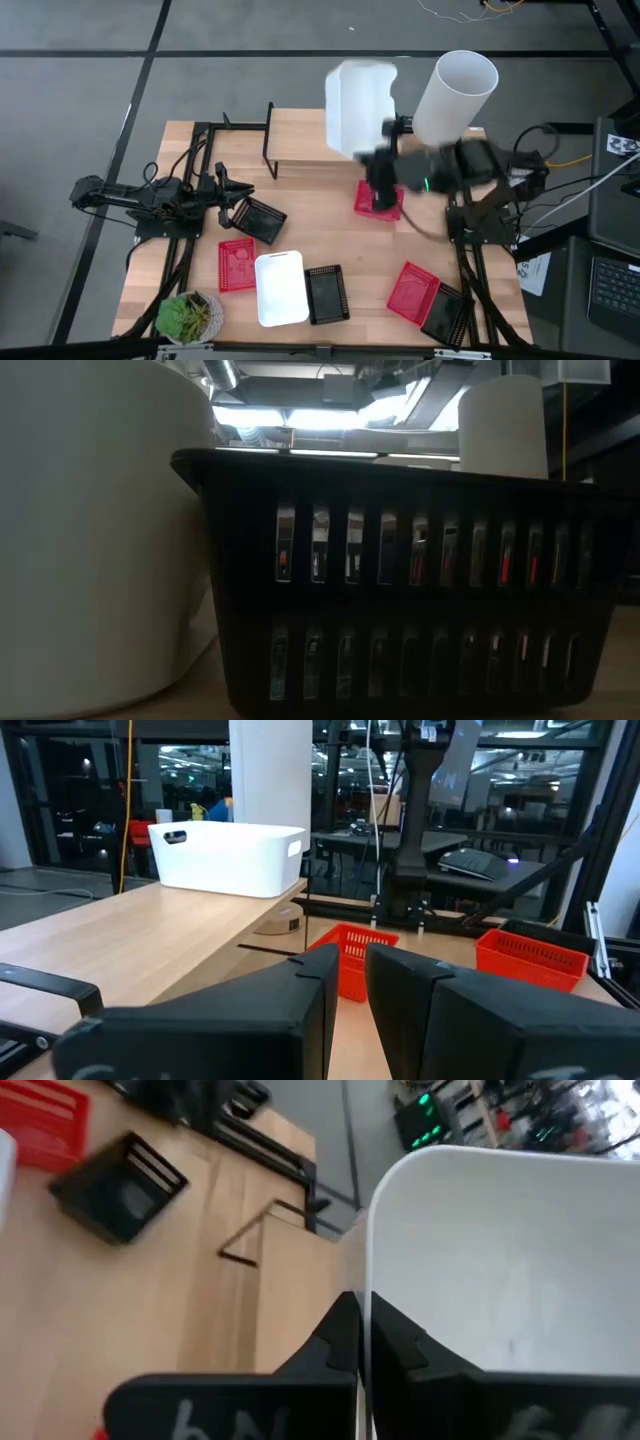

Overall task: Stack baskets on shelf by color
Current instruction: Stack the right white bin on top of the white bin on the shelf

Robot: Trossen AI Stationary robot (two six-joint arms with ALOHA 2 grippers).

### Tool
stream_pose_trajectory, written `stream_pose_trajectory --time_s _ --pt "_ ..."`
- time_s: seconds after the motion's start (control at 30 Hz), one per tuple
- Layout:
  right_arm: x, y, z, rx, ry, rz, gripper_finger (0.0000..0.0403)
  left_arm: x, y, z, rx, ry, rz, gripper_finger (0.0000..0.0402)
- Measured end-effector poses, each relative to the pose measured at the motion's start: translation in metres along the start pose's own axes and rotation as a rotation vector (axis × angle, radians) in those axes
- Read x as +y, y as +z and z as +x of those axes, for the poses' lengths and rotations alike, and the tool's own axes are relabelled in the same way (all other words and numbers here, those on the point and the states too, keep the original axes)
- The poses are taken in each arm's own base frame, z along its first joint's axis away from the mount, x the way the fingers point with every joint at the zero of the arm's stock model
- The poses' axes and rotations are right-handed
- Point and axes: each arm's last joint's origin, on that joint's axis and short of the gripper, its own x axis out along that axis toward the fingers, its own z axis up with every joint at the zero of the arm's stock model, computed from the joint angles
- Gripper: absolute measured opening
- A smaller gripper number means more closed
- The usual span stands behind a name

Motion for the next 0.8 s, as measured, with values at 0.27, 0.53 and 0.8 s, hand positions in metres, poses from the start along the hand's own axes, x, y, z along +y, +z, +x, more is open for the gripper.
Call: stream_pose_trajectory --time_s 0.27,0.53,0.8 --pt "-0.064 -0.068 0.060 0.237 0.189 0.118 0.0000 0.000 0.000 0.000 0.000 0.000 0.001 0.0046" --pt "-0.066 -0.116 0.101 0.355 0.376 0.225 0.0000 0.000 0.000 0.000 0.000 0.000 0.000 0.0046" --pt "-0.057 -0.128 0.113 0.415 0.409 0.228 0.0000 0.000 0.000 0.000 0.000 0.000 0.000 0.0046"
